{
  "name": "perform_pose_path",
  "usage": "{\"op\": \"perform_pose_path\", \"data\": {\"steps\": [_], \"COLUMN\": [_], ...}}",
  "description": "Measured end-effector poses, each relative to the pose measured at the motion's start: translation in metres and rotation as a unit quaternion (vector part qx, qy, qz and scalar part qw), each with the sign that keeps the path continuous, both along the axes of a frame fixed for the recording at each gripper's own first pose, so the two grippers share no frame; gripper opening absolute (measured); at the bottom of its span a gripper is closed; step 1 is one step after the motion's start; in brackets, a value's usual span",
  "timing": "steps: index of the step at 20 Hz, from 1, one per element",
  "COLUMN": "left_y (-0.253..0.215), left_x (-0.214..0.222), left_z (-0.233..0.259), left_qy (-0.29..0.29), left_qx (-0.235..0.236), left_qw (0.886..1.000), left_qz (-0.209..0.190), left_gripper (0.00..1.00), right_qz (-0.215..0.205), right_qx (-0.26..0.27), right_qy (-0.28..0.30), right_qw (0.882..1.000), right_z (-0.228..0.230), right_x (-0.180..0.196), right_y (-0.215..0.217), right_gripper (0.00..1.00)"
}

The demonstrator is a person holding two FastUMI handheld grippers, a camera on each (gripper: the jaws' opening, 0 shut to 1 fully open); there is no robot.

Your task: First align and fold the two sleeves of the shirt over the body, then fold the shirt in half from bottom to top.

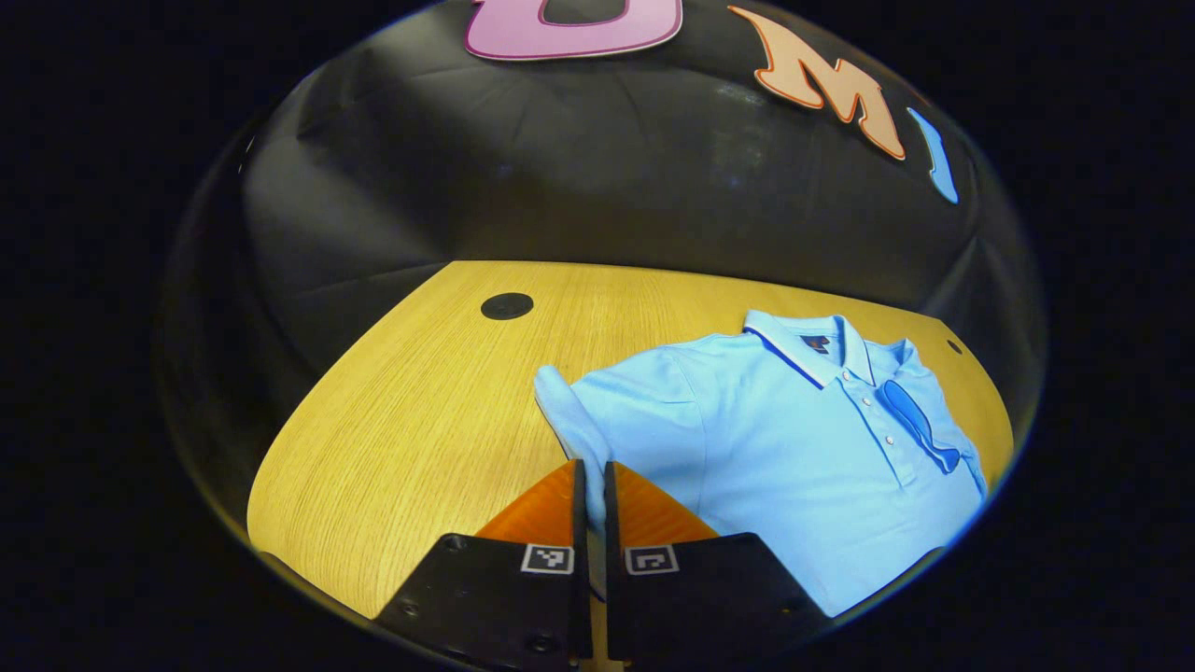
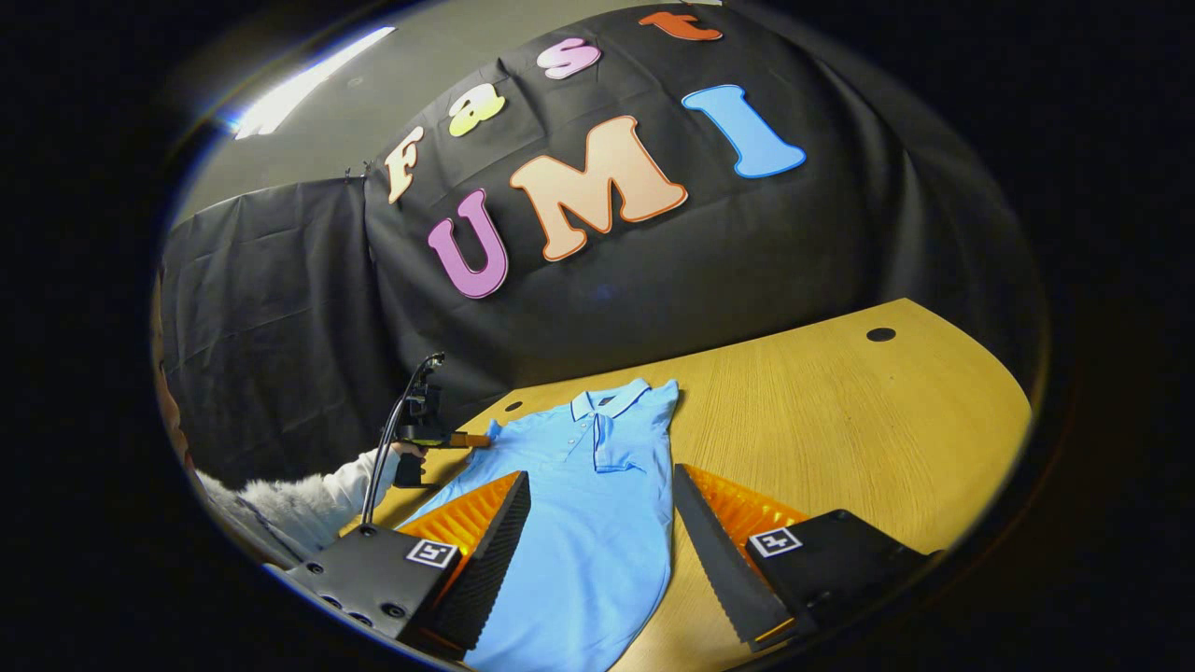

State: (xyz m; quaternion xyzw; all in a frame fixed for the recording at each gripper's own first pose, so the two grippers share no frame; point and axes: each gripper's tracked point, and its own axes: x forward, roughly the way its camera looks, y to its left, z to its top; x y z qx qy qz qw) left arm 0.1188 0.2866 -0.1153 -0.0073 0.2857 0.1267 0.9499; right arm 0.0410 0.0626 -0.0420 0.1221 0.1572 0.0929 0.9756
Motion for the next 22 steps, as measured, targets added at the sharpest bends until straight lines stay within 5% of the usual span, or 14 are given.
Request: {"op": "perform_pose_path", "data": {"steps": [9,15,22], "left_y": [-0.02,-0.092,-0.184], "left_x": [0.003,0.021,0.042], "left_z": [0.044,0.077,0.055], "left_qy": [-0.037,-0.055,-0.036], "left_qx": [0.025,0.082,0.115], "left_qw": [0.999,0.991,0.975], "left_qz": [-0.018,-0.09,-0.187], "left_gripper": [0.0,0.0,0.01], "right_qz": [0.009,0.023,0.027], "right_qx": [-0.018,-0.017,-0.04], "right_qy": [0.012,0.026,0.047], "right_qw": [1.0,0.999,0.998], "right_z": [-0.015,-0.028,-0.044], "right_x": [-0.001,-0.004,-0.017], "right_y": [0.006,0.013,0.015], "right_gripper": [0.97,0.97,0.97]}}
